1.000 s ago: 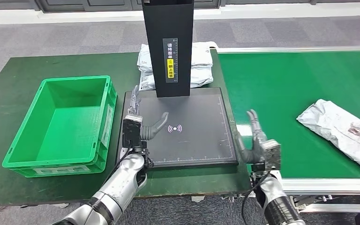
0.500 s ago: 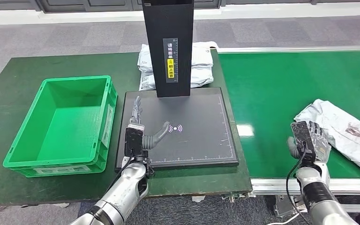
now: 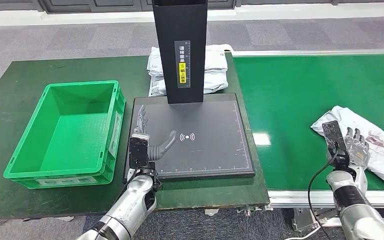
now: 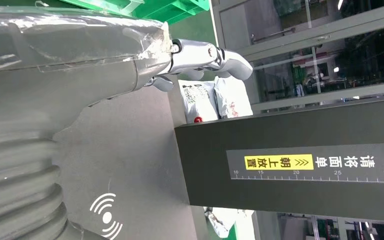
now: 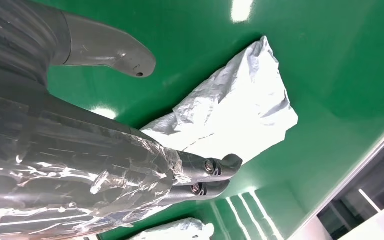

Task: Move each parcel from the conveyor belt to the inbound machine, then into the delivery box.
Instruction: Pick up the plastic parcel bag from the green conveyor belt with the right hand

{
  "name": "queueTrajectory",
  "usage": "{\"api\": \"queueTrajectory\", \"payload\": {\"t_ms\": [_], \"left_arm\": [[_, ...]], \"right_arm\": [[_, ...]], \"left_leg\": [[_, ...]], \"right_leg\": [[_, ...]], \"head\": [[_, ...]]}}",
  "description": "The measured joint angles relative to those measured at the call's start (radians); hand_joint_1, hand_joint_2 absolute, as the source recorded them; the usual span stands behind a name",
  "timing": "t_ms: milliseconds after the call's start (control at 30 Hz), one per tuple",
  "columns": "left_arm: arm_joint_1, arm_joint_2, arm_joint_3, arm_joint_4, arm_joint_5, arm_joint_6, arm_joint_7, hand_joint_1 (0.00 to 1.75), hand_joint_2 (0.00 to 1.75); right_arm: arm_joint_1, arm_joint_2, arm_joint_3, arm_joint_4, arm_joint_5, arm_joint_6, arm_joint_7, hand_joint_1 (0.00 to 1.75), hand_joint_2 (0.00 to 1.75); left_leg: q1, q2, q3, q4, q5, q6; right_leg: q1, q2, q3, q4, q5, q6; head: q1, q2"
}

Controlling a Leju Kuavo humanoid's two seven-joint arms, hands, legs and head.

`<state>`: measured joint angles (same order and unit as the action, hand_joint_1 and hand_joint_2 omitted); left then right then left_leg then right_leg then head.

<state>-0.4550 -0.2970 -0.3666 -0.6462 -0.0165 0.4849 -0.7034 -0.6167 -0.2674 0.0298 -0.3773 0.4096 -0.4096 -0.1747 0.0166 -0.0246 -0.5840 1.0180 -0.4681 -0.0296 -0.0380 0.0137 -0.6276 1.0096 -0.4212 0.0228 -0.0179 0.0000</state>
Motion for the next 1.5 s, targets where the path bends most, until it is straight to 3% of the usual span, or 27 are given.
{"api": "queueTrajectory", "payload": {"t_ms": [300,633,867,1233,1500], "left_arm": [[0.002,0.001,0.007,-0.008,0.004,0.002,0.000,0.00,1.75],[0.031,0.008,0.036,-0.057,0.018,0.036,0.000,0.00,1.75],[0.054,0.013,0.054,-0.096,0.017,0.040,0.000,0.00,1.75],[0.063,0.017,0.073,-0.119,0.017,0.039,0.000,0.00,1.75],[0.064,0.019,0.086,-0.124,0.017,0.021,0.000,0.00,1.75]], "right_arm": [[-0.019,0.001,-0.009,0.026,0.010,-0.004,0.000,0.00,1.75],[0.015,0.037,-0.045,0.027,0.053,-0.212,-0.150,0.00,1.75],[0.030,0.064,-0.055,0.030,0.091,-0.245,-0.171,0.00,1.75],[0.029,0.068,-0.055,0.042,0.177,-0.148,-0.077,0.00,1.75],[0.018,0.063,-0.054,0.053,0.271,0.079,0.071,0.00,1.75]], "left_leg": [[0.000,0.000,0.000,0.000,0.000,0.000],[0.000,0.000,0.000,0.000,0.000,0.000],[0.000,0.000,0.000,0.000,0.000,0.000],[0.000,0.000,0.000,0.000,0.000,0.000],[0.000,0.000,0.000,0.000,0.000,0.000]], "right_leg": [[0.000,0.000,0.000,0.000,0.000,0.000],[0.001,0.000,0.000,0.000,0.000,0.000],[0.000,0.000,0.000,0.000,0.000,0.000],[0.000,-0.001,0.000,0.000,0.000,0.000],[0.000,-0.001,0.000,0.000,0.000,0.000]], "head": [[0.000,0.000],[0.000,0.000],[0.000,0.000],[0.000,0.000],[0.000,0.000]]}}
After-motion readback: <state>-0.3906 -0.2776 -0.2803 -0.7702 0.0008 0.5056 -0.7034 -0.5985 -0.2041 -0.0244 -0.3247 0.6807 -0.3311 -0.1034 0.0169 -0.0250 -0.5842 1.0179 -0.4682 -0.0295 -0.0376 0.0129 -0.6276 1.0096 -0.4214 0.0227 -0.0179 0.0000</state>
